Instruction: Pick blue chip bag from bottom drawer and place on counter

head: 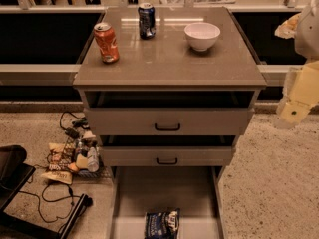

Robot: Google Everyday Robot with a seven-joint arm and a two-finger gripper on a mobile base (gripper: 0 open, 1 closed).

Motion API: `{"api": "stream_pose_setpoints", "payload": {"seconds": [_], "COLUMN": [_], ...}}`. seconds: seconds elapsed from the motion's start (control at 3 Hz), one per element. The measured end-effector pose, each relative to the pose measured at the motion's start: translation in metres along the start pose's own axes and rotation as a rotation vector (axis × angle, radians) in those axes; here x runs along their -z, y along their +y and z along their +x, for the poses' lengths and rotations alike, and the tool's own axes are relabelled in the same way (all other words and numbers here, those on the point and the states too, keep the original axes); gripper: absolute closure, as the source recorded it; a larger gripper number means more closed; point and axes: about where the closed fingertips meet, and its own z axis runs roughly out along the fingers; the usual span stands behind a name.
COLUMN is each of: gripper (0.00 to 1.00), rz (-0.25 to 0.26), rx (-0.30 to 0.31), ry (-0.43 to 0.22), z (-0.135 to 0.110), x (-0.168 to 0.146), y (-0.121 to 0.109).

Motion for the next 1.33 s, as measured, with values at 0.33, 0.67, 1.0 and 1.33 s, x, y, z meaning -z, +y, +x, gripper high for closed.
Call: {"api": "stream_pose_setpoints", "payload": {"seconds": [0.33, 0.67, 1.0, 1.33], "gripper": [0.00, 0.00, 0.00, 0.00], "rz": [0.000, 0.018, 0.018, 0.002], "rx": [0.000, -0.009, -0.018, -0.031], "ry": [0.000, -0.020, -0.080, -0.153], "z": [0.000, -0.001, 0.006, 0.021], "x": [0.000, -0.012, -0.047, -0.100], "y": [0.000, 0.003, 0.024, 0.058]}}
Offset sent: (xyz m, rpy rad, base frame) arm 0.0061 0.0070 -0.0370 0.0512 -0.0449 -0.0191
